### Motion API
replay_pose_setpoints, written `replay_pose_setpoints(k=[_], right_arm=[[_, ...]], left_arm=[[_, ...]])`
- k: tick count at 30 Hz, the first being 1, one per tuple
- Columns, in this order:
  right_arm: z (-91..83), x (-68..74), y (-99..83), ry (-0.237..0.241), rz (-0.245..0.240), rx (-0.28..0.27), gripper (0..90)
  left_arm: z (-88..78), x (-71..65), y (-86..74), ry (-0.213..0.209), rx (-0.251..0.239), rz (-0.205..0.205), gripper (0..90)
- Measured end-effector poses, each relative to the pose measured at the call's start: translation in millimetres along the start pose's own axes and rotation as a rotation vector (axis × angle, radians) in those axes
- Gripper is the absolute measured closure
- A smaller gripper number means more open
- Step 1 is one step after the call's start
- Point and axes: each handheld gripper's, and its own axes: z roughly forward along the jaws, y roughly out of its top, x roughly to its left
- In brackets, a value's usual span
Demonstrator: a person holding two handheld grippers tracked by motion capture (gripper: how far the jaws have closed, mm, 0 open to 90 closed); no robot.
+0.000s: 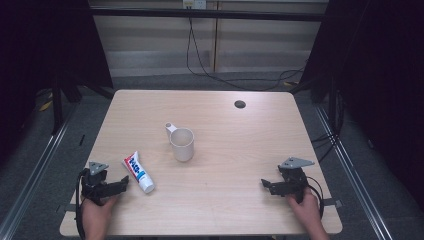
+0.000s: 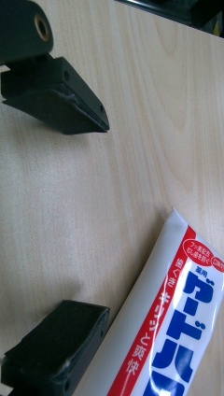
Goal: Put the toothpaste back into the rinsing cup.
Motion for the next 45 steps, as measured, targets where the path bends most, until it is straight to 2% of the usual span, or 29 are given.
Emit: replay_pose_setpoints(k=[5, 8, 9, 10, 12, 14, 15, 16, 18, 19, 20, 21, 24, 29, 31, 35, 38, 45], right_arm=[[0.0, -0.1, 0.0, 0.000, 0.000, 0.000, 12.4], [0.0, 0.0, 0.0, 0.000, 0.000, 0.000, 12.4], [0.0, -0.1, 0.0, 0.000, 0.000, 0.000, 12.4], [0.0, -0.1, 0.0, 0.000, 0.000, 0.000, 12.4], [0.0, -0.1, 0.0, 0.000, 0.000, 0.000, 12.4], [0.0, 0.0, 0.0, 0.000, 0.000, 0.000, 12.4], [0.0, 0.0, 0.0, 0.000, 0.000, 0.000, 12.4], [0.0, 0.0, 0.0, 0.000, 0.000, 0.000, 12.4], [0.0, -0.1, 0.0, 0.000, 0.000, 0.000, 12.4], [0.0, 0.0, 0.0, 0.000, 0.000, 0.000, 12.4], [0.0, -0.1, 0.0, 0.000, 0.000, 0.000, 12.4], [0.0, -0.1, 0.0, 0.000, 0.000, 0.000, 12.4], [0.0, 0.0, 0.0, 0.000, 0.000, 0.000, 12.4], [0.0, 0.0, 0.0, 0.000, 0.000, 0.000, 12.4], [0.0, 0.0, 0.0, 0.000, 0.001, 0.001, 12.4], [0.0, -0.1, 0.0, 0.000, 0.000, 0.000, 12.4], [0.0, -0.1, 0.0, 0.000, 0.000, 0.000, 12.4], [0.0, 0.0, 0.0, 0.000, 0.000, 0.000, 12.4]], left_arm=[[-0.5, 0.3, 1.0, -0.001, 0.013, 0.006, 9.9], [-0.9, -2.0, 7.8, -0.014, 0.071, 0.011, 10.5], [-1.6, -2.2, 10.8, -0.022, 0.094, 0.024, 12.2], [-2.4, -2.9, 13.8, -0.034, 0.113, 0.018, 15.4], [-3.4, -2.0, 19.7, -0.063, 0.151, -0.015, 18.5], [-4.9, 0.0, 25.6, -0.100, 0.180, -0.071, 22.9], [-4.9, 0.0, 25.6, -0.100, 0.180, -0.071, 24.4], [-6.6, 0.3, 31.4, -0.118, 0.202, -0.113, 24.7], [-9.1, -0.4, 37.6, -0.122, 0.232, -0.113, 24.8], [-9.1, -0.4, 37.6, -0.122, 0.232, -0.113, 25.2], [-11.2, -2.1, 44.1, -0.129, 0.259, -0.146, 25.1], [-12.2, -3.2, 47.2, -0.141, 0.263, -0.154, 24.9], [-13.8, -5.3, 55.3, -0.138, 0.275, -0.161, 25.4], [-15.9, -5.6, 64.2, -0.151, 0.271, -0.198, 25.5], [-16.1, -6.2, 69.7, -0.169, 0.270, -0.235, 25.6], [-15.6, -9.0, 77.1, -0.189, 0.272, -0.267, 25.6], [-15.5, -9.9, 82.1, -0.197, 0.274, -0.272, 25.4], [-12.3, -13.7, 86.6, -0.187, 0.289, -0.274, 24.8]])
